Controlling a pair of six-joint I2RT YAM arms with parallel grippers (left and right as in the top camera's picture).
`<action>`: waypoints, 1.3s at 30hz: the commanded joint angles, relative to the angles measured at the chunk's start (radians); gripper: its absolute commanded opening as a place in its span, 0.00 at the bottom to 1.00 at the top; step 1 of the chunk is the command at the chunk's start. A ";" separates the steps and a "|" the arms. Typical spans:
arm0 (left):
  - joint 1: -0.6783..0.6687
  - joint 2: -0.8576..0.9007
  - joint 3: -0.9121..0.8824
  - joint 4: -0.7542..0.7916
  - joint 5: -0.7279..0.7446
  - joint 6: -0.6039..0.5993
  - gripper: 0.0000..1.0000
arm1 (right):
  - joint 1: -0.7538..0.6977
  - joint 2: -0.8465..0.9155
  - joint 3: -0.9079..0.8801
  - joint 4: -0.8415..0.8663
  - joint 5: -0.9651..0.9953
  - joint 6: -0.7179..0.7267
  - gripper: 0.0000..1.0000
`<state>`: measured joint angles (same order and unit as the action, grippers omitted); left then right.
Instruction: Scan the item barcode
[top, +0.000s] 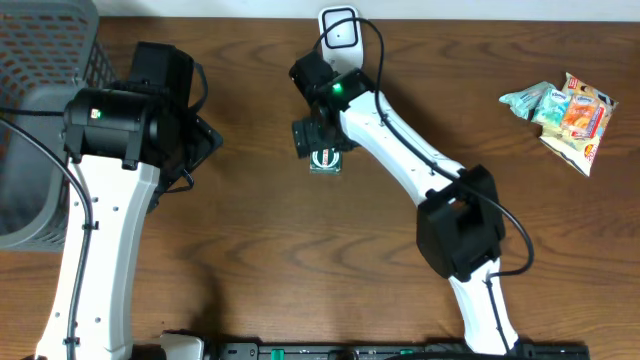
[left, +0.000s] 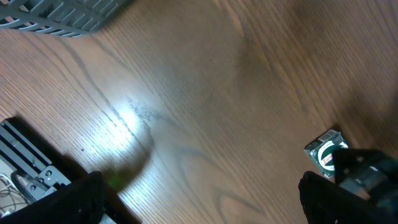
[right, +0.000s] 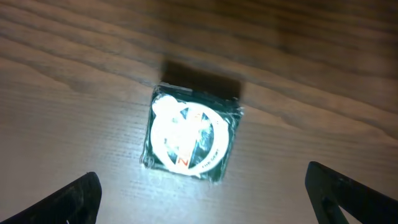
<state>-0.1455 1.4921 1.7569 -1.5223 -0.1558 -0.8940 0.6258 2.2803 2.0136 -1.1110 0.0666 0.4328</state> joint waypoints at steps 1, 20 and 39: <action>0.005 0.002 -0.002 -0.006 -0.006 -0.006 0.98 | 0.023 0.076 -0.014 0.000 0.007 0.023 0.99; 0.005 0.002 -0.002 -0.006 -0.006 -0.006 0.98 | -0.050 0.131 -0.013 -0.079 0.010 -0.392 0.67; 0.005 0.002 -0.002 -0.006 -0.006 -0.006 0.98 | -0.150 -0.054 -0.013 -0.107 -0.159 -0.379 0.75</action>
<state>-0.1455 1.4921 1.7569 -1.5223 -0.1558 -0.8940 0.4656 2.2536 2.0010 -1.2461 0.0883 -0.1013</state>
